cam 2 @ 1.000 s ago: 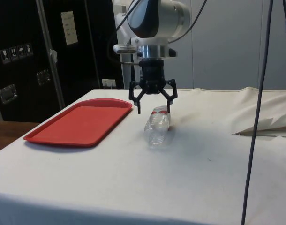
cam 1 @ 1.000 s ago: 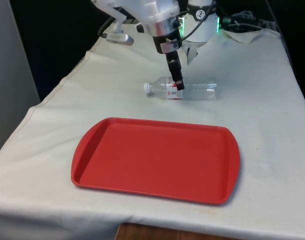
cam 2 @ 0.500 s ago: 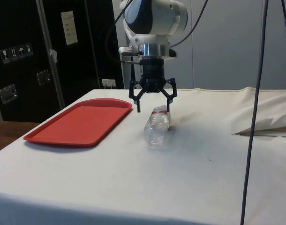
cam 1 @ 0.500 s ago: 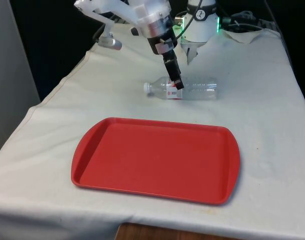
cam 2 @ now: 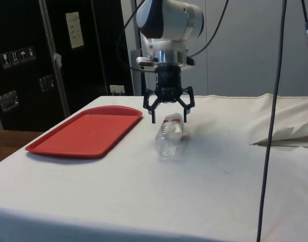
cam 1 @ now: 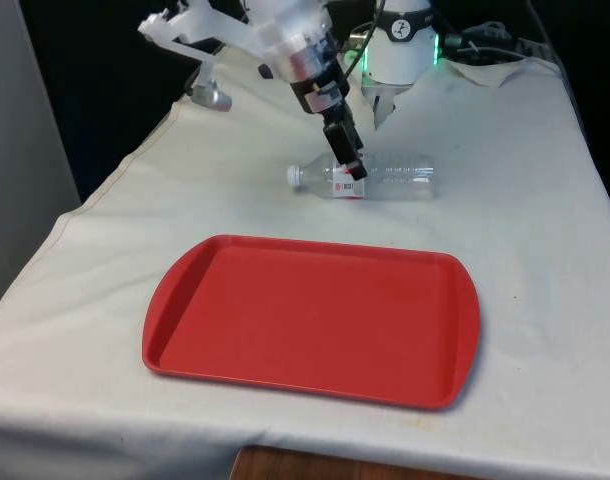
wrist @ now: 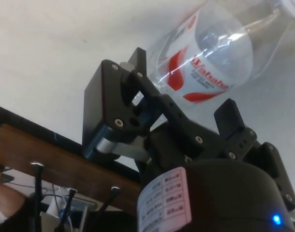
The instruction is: Place the bottle upright on the tray.
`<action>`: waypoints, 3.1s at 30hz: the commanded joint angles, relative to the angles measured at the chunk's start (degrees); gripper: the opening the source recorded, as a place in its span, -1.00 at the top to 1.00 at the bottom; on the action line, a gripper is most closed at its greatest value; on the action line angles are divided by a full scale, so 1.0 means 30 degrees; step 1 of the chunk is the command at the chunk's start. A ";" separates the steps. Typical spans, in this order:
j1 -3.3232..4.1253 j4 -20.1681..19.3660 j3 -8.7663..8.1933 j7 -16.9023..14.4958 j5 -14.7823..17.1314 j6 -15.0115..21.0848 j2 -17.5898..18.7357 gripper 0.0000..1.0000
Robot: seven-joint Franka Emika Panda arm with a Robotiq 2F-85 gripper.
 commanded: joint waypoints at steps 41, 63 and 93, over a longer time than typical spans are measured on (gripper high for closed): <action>-0.0325 0.1986 -0.1642 -0.1757 0.2617 -0.3610 0.2559 -1.00; -0.0420 0.2979 -0.2196 -0.3285 0.4106 -0.6035 0.3782 -1.00; -0.0248 0.3380 -0.2540 -0.3629 0.4469 -0.6818 0.4450 -1.00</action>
